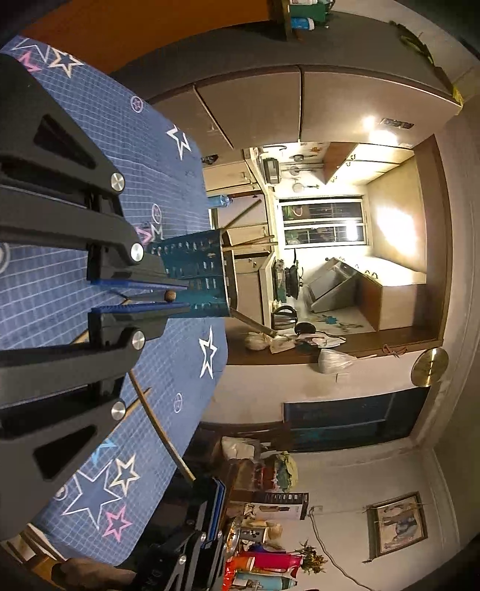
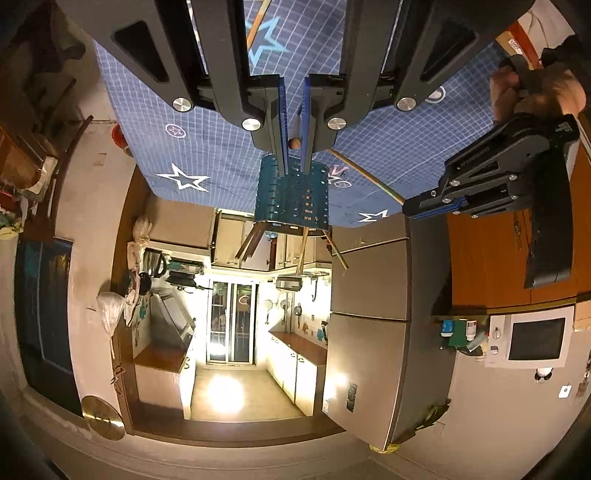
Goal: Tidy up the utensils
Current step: 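Lift both held chopsticks and carry them above the teal holder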
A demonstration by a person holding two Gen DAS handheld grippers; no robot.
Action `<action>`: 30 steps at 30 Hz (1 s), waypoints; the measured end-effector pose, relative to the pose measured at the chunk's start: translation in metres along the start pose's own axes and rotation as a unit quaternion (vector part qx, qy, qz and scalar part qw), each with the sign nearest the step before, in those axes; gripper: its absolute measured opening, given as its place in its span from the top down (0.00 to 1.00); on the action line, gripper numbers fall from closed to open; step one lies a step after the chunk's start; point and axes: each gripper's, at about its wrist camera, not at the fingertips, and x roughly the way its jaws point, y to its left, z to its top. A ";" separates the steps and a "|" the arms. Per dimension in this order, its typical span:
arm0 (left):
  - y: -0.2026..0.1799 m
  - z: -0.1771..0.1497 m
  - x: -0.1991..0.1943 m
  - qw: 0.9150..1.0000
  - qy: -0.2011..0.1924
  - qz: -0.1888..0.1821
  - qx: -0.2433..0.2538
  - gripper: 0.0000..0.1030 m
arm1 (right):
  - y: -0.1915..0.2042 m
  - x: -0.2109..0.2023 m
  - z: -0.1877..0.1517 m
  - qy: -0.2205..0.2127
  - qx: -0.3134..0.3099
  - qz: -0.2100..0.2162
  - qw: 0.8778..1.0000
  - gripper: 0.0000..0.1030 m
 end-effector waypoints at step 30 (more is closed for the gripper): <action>0.021 0.052 0.046 1.000 -0.015 -0.014 -0.018 0.95 | -0.033 0.052 0.070 -0.012 0.010 0.037 0.999 0.93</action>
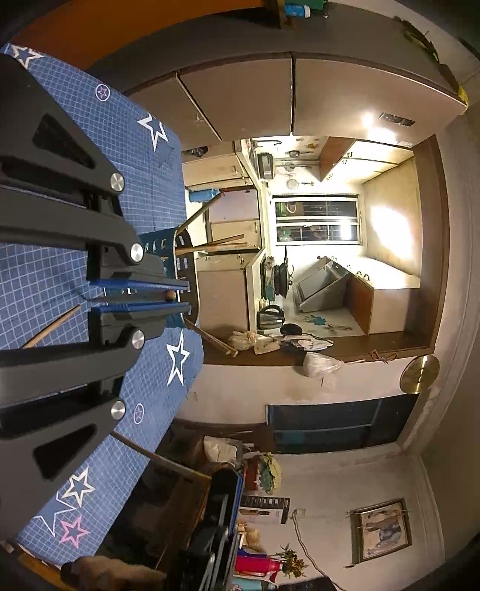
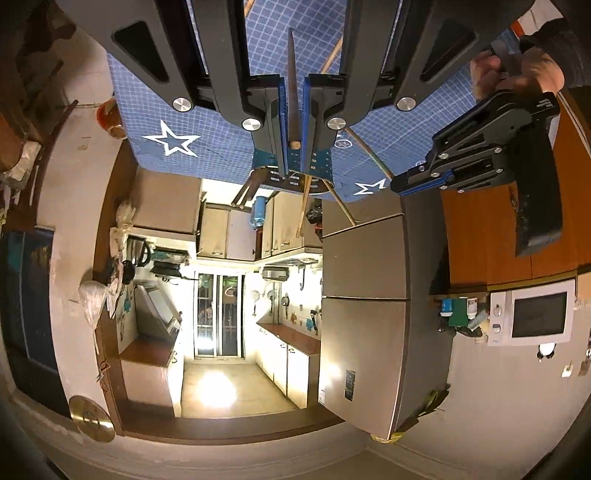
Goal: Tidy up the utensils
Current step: 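Lift both held chopsticks and carry them above the teal holder, then lower the left tool's chopstick into the holder and open it while the right tool releases its own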
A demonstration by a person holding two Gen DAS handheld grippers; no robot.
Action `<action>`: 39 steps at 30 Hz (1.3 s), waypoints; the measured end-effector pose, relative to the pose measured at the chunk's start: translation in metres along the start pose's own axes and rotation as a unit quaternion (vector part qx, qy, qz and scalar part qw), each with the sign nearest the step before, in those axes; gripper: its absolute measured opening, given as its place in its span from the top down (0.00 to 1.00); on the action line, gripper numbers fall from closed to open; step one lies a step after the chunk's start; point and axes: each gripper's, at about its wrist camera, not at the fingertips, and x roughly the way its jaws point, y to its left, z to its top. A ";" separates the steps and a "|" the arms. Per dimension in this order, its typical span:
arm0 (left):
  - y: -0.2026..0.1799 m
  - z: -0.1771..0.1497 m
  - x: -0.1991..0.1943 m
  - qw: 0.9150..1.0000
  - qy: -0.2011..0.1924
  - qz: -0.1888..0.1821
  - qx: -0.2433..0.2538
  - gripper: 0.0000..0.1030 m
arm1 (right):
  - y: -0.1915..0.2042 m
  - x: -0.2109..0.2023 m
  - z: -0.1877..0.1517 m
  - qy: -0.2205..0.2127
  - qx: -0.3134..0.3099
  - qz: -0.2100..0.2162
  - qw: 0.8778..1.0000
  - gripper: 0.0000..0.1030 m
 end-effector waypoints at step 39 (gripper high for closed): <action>0.024 0.167 0.051 0.999 -0.024 0.014 0.024 0.95 | -0.035 0.122 0.201 -0.042 0.027 0.014 0.999 0.93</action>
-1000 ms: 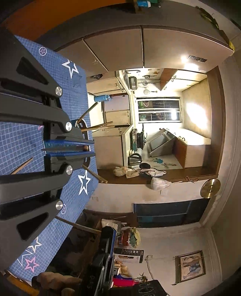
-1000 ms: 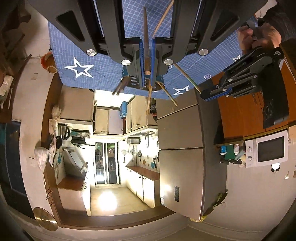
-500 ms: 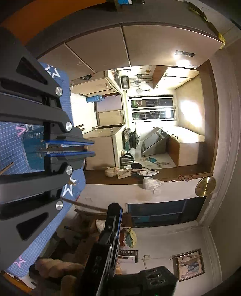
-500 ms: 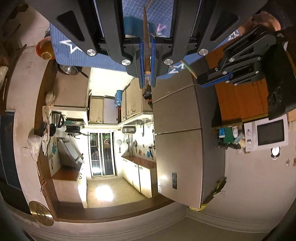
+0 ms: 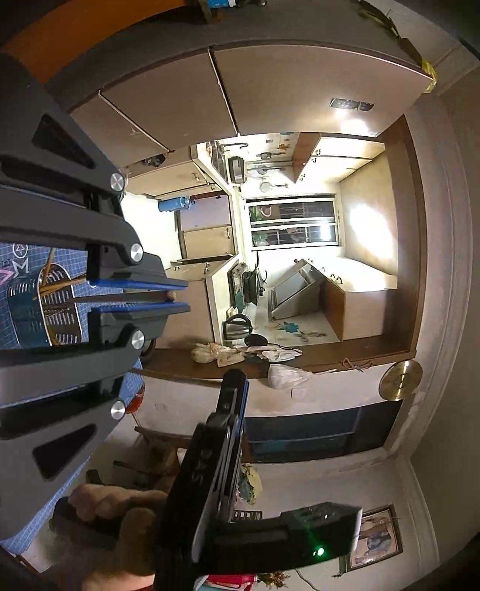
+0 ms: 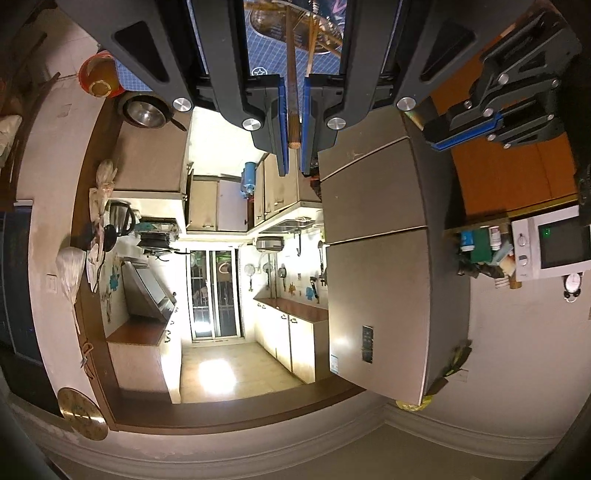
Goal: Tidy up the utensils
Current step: 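Lower the left tool's chopstick into the holder and open it while the right tool releases its own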
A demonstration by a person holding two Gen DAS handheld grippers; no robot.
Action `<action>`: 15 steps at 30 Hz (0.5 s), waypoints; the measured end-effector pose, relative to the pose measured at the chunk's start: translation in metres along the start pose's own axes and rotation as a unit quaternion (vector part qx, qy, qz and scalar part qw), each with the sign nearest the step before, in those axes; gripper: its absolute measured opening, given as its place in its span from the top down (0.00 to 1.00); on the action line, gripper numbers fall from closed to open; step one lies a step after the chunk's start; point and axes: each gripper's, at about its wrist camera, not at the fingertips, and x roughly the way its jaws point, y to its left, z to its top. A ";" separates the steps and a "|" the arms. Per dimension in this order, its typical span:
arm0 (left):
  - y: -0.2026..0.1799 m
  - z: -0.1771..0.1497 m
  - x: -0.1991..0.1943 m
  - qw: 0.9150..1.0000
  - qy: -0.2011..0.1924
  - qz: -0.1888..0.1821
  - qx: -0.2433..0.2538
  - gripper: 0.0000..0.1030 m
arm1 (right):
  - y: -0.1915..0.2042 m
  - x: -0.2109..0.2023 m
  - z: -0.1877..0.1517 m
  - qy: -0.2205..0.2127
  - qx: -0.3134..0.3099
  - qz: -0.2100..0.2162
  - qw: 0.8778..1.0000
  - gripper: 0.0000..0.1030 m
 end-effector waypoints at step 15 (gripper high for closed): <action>0.006 -0.035 0.055 0.999 0.049 -0.001 -0.005 0.95 | -0.026 0.068 -0.043 0.043 0.020 -0.012 0.999 0.93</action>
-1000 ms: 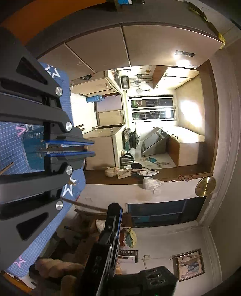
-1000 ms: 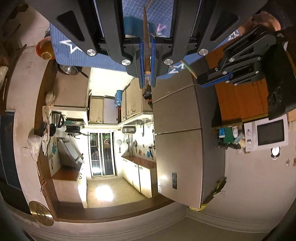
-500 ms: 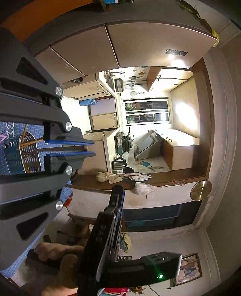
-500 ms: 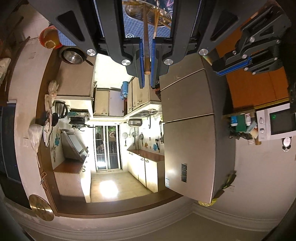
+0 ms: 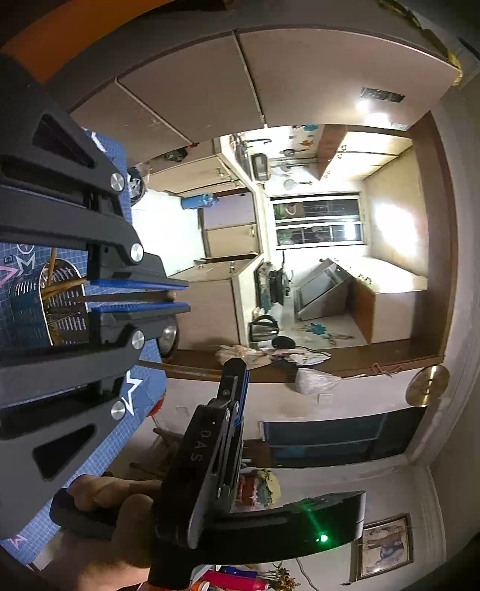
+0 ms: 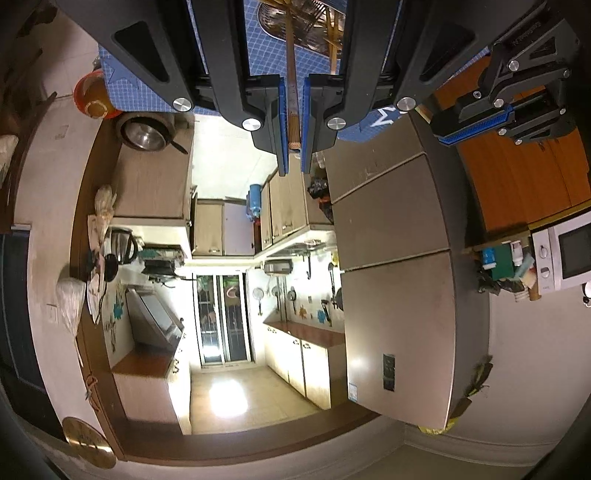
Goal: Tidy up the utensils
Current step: 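Lower the left tool's chopstick into the holder and open it while the right tool releases its own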
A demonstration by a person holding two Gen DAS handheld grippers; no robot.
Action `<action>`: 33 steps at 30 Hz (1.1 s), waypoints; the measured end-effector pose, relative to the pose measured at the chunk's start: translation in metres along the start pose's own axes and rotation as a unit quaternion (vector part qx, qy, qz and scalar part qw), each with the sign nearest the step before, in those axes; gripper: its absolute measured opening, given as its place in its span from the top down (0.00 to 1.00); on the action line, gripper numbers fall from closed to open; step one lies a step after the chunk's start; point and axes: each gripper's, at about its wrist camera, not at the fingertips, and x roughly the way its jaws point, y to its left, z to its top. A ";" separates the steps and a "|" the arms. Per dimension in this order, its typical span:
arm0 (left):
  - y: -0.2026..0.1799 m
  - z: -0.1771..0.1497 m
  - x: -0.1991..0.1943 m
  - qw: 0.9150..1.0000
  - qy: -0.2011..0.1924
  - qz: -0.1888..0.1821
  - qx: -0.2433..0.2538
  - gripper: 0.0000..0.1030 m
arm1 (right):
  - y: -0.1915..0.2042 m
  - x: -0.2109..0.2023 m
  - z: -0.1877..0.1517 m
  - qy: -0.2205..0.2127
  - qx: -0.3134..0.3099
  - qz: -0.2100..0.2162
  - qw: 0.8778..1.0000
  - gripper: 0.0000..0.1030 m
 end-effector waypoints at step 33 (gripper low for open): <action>0.000 -0.030 0.028 0.999 0.045 0.011 -0.003 0.72 | -0.016 0.019 -0.048 0.029 0.015 0.011 0.999 0.73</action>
